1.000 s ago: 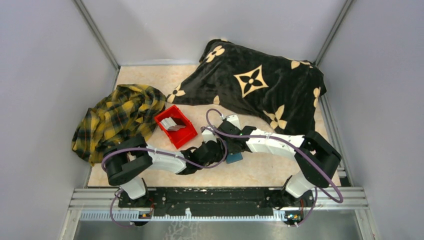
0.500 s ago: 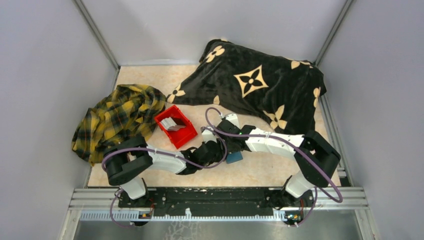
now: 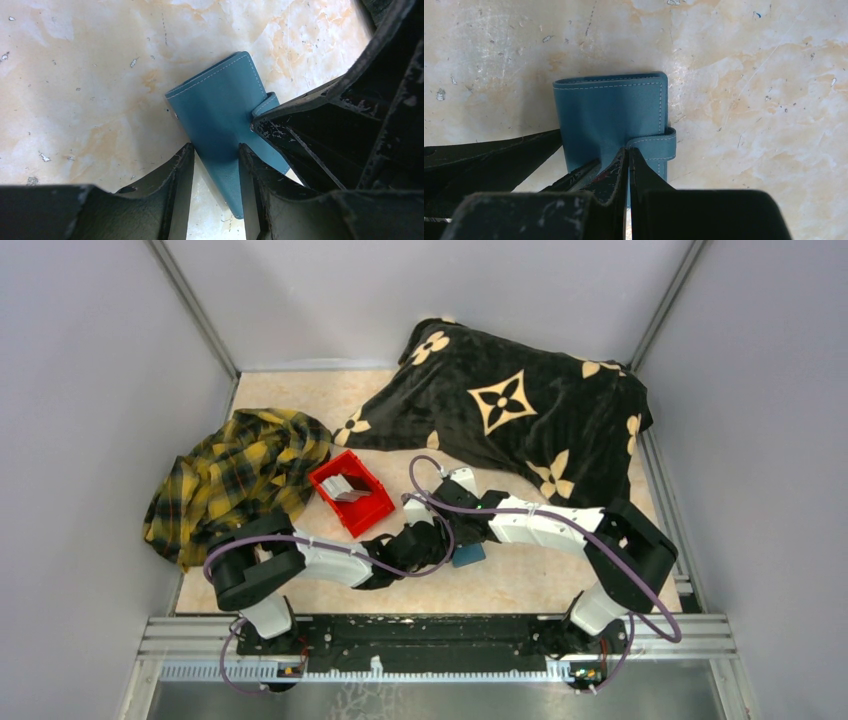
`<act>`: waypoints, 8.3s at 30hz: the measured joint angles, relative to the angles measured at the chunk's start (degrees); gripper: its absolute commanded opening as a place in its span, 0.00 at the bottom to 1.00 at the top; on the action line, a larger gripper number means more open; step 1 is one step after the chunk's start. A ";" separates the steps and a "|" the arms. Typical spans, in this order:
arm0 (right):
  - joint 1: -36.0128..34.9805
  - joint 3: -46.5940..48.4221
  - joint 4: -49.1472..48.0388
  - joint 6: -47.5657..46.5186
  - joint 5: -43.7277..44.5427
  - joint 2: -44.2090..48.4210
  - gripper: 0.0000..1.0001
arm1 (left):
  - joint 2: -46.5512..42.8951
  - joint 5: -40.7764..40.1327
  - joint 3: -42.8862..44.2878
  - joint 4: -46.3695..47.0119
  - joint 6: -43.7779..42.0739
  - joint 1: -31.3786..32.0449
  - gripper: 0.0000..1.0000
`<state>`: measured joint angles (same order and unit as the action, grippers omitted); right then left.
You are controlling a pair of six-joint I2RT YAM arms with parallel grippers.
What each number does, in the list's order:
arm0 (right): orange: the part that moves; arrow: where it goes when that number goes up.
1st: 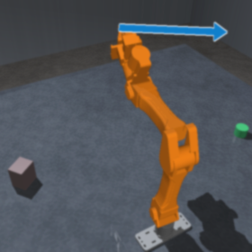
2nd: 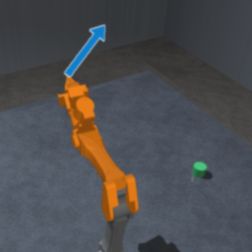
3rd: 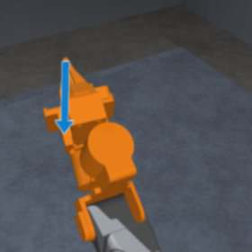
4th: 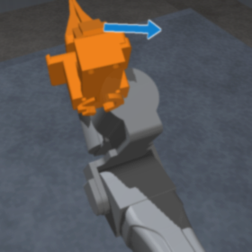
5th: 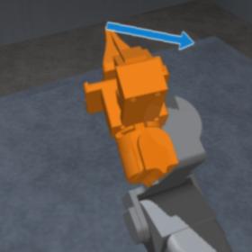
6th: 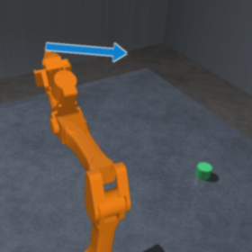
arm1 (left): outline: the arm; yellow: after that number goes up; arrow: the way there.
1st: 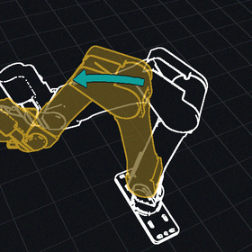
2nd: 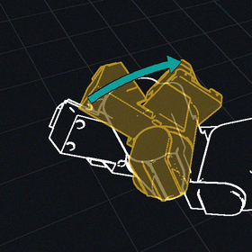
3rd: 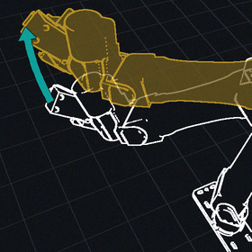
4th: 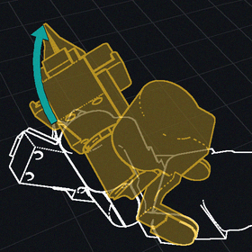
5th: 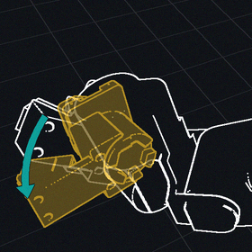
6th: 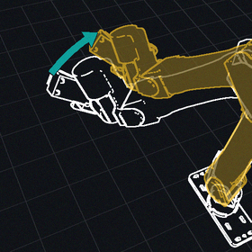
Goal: Put the credit cards into the card holder
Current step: Close the card holder at the center of the board.
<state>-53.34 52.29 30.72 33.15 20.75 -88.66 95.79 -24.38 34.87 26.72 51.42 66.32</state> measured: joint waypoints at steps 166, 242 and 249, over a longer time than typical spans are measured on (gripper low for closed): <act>-9.29 -2.64 10.82 11.98 14.67 2.49 0.06 | 1.31 1.29 -7.19 13.92 8.79 4.42 0.43; -10.03 -1.84 9.57 10.78 10.73 0.70 0.00 | 4.98 2.86 -11.34 25.62 11.96 4.42 0.32; -10.03 -0.44 10.62 10.32 10.75 -0.61 0.00 | 5.11 2.89 -11.47 26.03 11.89 4.42 0.32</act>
<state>-63.37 51.86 41.34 43.46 31.51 -89.27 100.90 -21.50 23.40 52.75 63.31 70.74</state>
